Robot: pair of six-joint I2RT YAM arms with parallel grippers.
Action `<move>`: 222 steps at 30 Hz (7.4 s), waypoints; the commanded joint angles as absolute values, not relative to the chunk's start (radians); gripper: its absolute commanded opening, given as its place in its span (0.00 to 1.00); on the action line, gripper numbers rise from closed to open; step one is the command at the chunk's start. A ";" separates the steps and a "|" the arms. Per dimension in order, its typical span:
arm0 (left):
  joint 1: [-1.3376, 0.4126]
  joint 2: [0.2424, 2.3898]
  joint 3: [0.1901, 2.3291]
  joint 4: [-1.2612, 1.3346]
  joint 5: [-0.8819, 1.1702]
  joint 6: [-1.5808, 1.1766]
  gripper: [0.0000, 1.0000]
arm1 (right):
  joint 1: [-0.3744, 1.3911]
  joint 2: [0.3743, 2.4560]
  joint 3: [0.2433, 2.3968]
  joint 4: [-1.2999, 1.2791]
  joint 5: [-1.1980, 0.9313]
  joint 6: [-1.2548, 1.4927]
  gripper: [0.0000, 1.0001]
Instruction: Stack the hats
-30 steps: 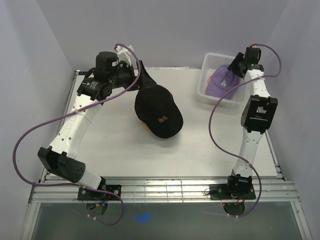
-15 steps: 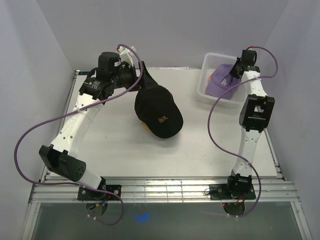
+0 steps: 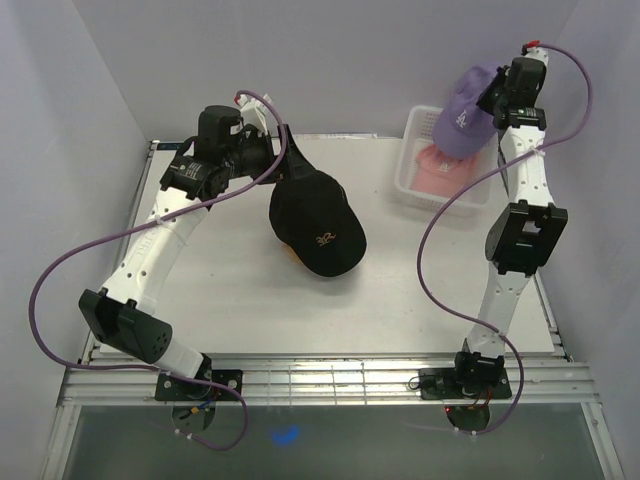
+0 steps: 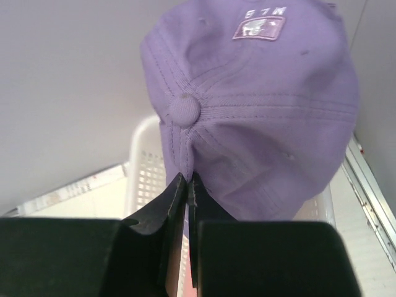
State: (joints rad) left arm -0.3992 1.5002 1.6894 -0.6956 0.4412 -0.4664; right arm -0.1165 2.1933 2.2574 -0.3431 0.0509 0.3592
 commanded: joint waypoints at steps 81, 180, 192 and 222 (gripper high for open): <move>-0.354 1.468 1.798 -0.658 0.380 -0.640 0.88 | 0.518 1.885 2.102 -0.910 -0.862 0.284 0.08; -0.295 1.437 1.365 -0.635 0.196 -0.488 0.48 | 0.652 1.630 1.600 0.036 -0.640 0.939 0.66; -0.290 1.454 1.419 -0.663 0.199 -0.477 0.55 | 0.592 1.762 1.663 -0.061 -0.630 0.867 0.65; -0.219 1.479 1.499 -0.598 0.317 -0.448 0.72 | 0.537 1.924 1.947 -0.374 -0.643 0.692 0.65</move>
